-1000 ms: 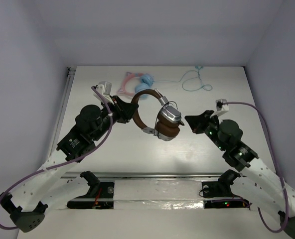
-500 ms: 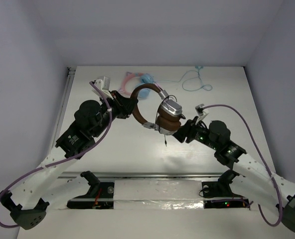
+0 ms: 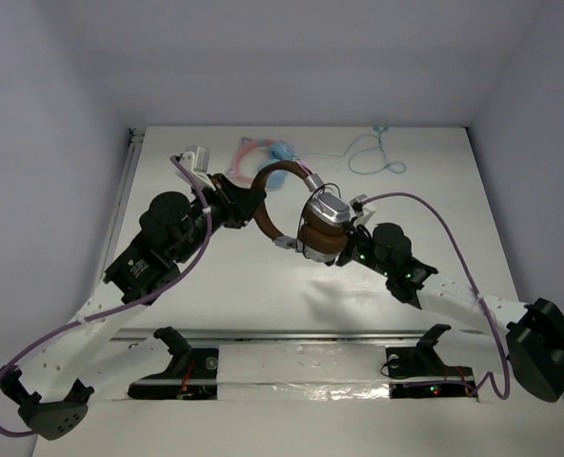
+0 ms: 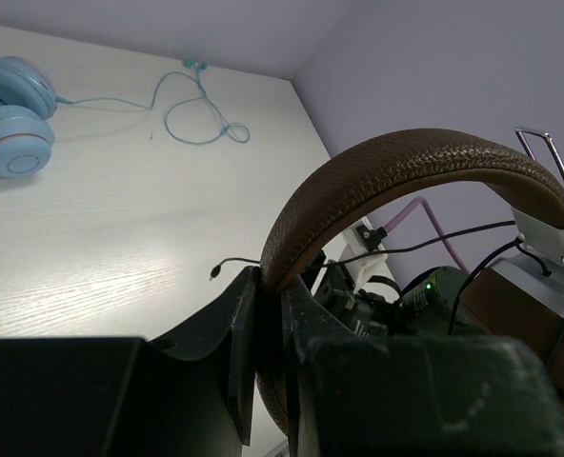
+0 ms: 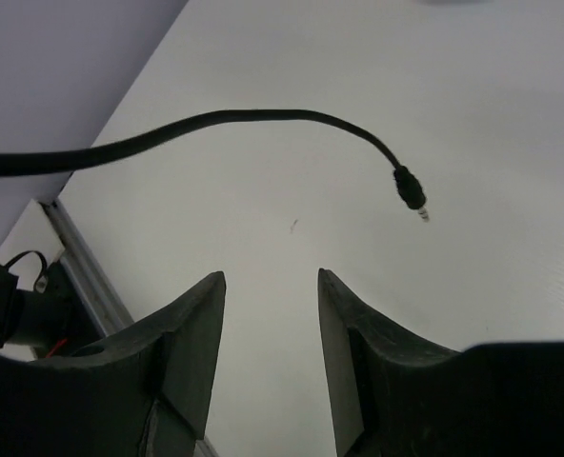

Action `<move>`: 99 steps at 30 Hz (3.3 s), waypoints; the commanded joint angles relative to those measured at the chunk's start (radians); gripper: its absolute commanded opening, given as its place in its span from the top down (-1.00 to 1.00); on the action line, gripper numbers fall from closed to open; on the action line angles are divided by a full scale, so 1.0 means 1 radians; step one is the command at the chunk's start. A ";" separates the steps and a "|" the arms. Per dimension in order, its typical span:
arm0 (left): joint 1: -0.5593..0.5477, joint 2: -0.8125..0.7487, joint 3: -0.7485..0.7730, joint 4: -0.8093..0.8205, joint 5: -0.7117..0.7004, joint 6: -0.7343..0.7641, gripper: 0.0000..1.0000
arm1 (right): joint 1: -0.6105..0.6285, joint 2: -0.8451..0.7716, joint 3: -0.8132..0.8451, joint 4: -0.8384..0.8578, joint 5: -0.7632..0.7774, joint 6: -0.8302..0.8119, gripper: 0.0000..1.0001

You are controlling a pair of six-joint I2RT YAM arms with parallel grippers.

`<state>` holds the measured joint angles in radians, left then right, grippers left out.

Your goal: Wrap the headphones

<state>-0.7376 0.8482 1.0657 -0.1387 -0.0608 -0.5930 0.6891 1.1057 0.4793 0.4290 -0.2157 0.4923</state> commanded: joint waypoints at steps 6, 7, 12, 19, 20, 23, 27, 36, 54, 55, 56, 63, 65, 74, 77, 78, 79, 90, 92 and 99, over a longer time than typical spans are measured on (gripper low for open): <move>0.006 0.009 0.120 0.065 0.009 -0.010 1.00 | 0.006 -0.069 0.012 0.048 0.128 -0.026 0.09; 0.006 0.011 0.120 0.065 0.009 -0.008 1.00 | 0.006 -0.069 0.013 0.047 0.107 -0.024 0.04; 0.006 0.015 0.094 0.074 0.015 -0.021 1.00 | 0.015 -0.021 0.045 0.059 0.087 -0.027 -0.10; 0.006 -0.001 0.100 0.064 0.019 -0.033 1.00 | 0.015 0.005 0.045 0.186 0.006 -0.011 0.01; 0.006 -0.001 0.100 0.064 0.018 -0.034 1.00 | 0.015 0.017 0.042 0.212 -0.011 0.009 0.04; 0.006 -0.001 0.096 0.067 0.016 -0.039 1.00 | 0.015 0.051 0.033 0.281 -0.027 0.041 0.31; 0.006 -0.001 0.091 0.074 0.004 -0.044 1.00 | 0.024 0.049 0.016 0.306 -0.024 0.072 0.71; 0.006 0.051 0.076 0.183 -0.141 -0.079 1.00 | 0.101 0.040 -0.031 0.255 0.033 0.164 1.00; 0.015 0.229 -0.117 0.398 -0.668 -0.068 1.00 | 0.400 0.031 0.018 0.062 0.297 0.258 1.00; 0.015 0.233 -0.150 0.412 -0.672 -0.065 1.00 | 0.400 0.020 0.019 0.041 0.302 0.262 1.00; 0.015 0.235 -0.164 0.415 -0.678 -0.061 1.00 | 0.412 -0.001 0.018 0.033 0.297 0.265 1.00; 0.004 0.235 -0.274 0.447 -0.727 -0.019 1.00 | 0.421 -0.072 0.082 -0.081 0.277 0.261 1.00; -0.029 0.242 -0.303 0.447 -0.747 -0.002 1.00 | 0.421 -0.073 0.135 -0.140 0.277 0.247 1.00; -0.213 0.299 -0.395 0.416 -0.879 -0.016 1.00 | 0.421 -0.012 0.317 -0.268 0.360 0.161 1.00; -0.241 0.299 -0.426 0.395 -0.878 -0.045 1.00 | 0.421 -0.006 0.354 -0.279 0.423 0.126 1.00; -0.241 0.298 -0.432 0.386 -0.876 -0.054 1.00 | 0.421 -0.003 0.363 -0.283 0.438 0.114 1.00; -0.253 0.290 -0.446 0.373 -0.875 -0.074 1.00 | 0.421 0.003 0.369 -0.289 0.452 0.108 1.00; -0.355 0.252 -0.492 0.281 -0.832 -0.229 1.00 | 0.421 0.048 0.344 -0.196 0.766 0.195 1.00; -0.355 0.252 -0.497 0.277 -0.815 -0.240 1.00 | 0.421 0.051 0.341 -0.187 0.855 0.224 1.00; -0.364 0.241 -0.483 0.203 -0.780 -0.326 1.00 | 0.412 0.081 0.325 -0.176 1.032 0.467 1.00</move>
<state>-1.0931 1.1290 0.5762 0.0887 -0.8482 -0.8410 1.1011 1.1683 0.8032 0.1482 0.6682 0.8169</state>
